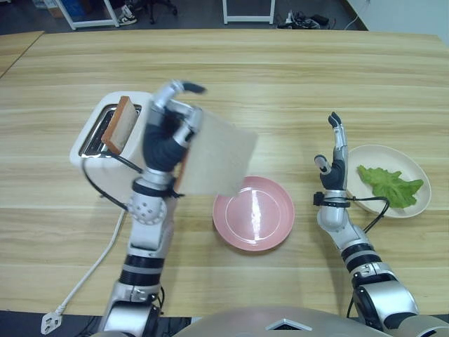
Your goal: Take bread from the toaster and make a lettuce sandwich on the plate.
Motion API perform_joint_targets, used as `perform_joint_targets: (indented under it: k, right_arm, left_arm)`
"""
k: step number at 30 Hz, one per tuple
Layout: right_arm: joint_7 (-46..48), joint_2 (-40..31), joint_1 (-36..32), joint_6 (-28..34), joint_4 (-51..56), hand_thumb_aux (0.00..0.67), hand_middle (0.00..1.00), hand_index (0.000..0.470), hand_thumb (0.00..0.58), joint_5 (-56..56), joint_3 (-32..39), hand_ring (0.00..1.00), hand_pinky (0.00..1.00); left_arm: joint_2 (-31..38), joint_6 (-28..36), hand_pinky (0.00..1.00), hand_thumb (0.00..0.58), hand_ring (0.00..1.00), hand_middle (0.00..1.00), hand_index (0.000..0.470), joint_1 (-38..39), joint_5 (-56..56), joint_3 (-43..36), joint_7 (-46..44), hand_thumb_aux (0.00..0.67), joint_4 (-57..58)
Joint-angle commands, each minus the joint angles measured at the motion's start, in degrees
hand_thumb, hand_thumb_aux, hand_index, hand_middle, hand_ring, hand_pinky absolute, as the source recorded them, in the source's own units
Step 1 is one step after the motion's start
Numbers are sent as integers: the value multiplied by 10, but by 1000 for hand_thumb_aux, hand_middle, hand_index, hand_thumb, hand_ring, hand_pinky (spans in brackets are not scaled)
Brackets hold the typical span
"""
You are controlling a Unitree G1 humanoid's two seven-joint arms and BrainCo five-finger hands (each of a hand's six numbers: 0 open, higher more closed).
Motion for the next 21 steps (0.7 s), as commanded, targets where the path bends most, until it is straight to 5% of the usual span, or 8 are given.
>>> perform_joint_targets:
  k: [1,8,15,16,17,18,19,21]
  right_arm:
    - [-1,-12,-10,6,1,0,0,0,0,5,-13,0,0]
    - [-1,-13,-22,7,13,0,0,0,0,1,-12,0,0]
    - [-3,-11,-33,6,25,0,0,0,0,-1,-8,0,0]
    - [-3,-11,-34,6,25,0,0,0,0,-1,-8,0,0]
    - [-2,-11,-35,6,26,0,0,0,0,-2,-7,0,0]
    - [-2,-13,-36,6,25,0,0,0,0,-3,-7,0,0]
    - [-1,-16,-36,7,23,0,0,0,0,-4,-7,0,0]
    - [0,-26,-36,8,17,0,0,0,0,-5,-11,0,0]
  left_arm:
    - [-46,4,1000,580,1000,1000,470,16,-7,-17,-30,670,71]
    - [-111,-51,1000,580,1000,1000,470,-12,49,-14,-45,670,240]
    - [-82,-117,1000,580,1000,1000,470,-23,216,-47,-24,670,364]
    - [-72,-126,886,580,886,886,470,-24,252,-52,-8,670,375]
    - [-57,-137,0,580,0,0,468,-24,304,-58,24,667,380]
    - [-45,-143,0,516,0,0,313,-23,342,-62,46,447,381]
    - [-31,-147,0,0,0,0,0,-20,382,-64,70,0,373]
    - [-6,-147,0,0,0,0,0,-9,441,-64,107,0,343]
